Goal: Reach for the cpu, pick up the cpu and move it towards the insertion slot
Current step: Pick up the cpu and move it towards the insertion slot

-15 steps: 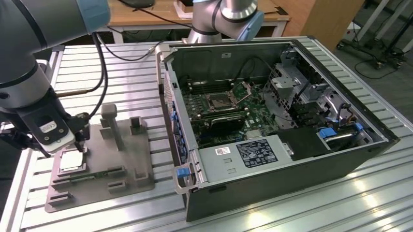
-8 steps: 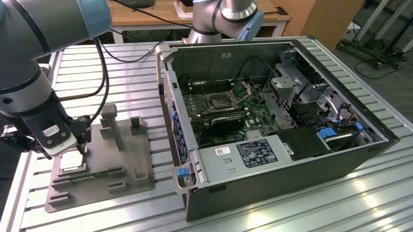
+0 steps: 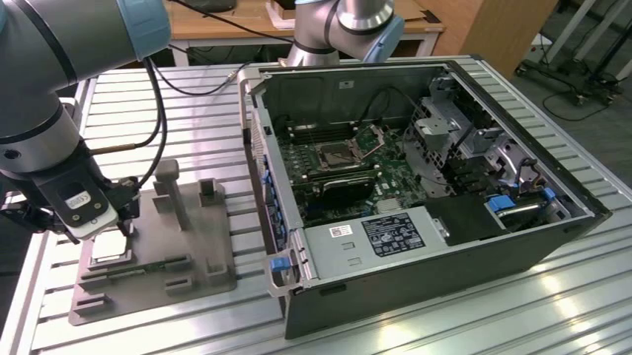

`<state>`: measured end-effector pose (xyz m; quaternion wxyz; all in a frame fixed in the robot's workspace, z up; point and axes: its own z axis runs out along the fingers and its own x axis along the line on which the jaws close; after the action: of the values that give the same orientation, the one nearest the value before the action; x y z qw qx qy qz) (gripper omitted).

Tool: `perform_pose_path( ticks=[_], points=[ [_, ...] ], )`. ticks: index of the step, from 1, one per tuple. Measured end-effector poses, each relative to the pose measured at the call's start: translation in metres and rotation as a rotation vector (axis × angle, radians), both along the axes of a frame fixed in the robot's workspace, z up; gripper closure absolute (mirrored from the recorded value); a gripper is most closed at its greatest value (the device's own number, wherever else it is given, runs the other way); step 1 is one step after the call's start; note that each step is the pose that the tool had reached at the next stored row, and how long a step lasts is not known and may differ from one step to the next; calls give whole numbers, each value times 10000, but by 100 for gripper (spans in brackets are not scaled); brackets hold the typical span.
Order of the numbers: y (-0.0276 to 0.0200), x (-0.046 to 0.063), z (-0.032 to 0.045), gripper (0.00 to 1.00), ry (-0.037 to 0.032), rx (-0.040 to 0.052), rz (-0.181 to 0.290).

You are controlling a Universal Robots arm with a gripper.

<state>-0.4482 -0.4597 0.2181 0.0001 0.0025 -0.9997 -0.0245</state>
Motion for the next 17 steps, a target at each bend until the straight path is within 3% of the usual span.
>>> perform_pose_path(
  ticks=[6,17],
  points=[
    [-1,0,-19,33,-3,4,-1],
    [-2,0,-216,33,0,28,0]
  ],
)
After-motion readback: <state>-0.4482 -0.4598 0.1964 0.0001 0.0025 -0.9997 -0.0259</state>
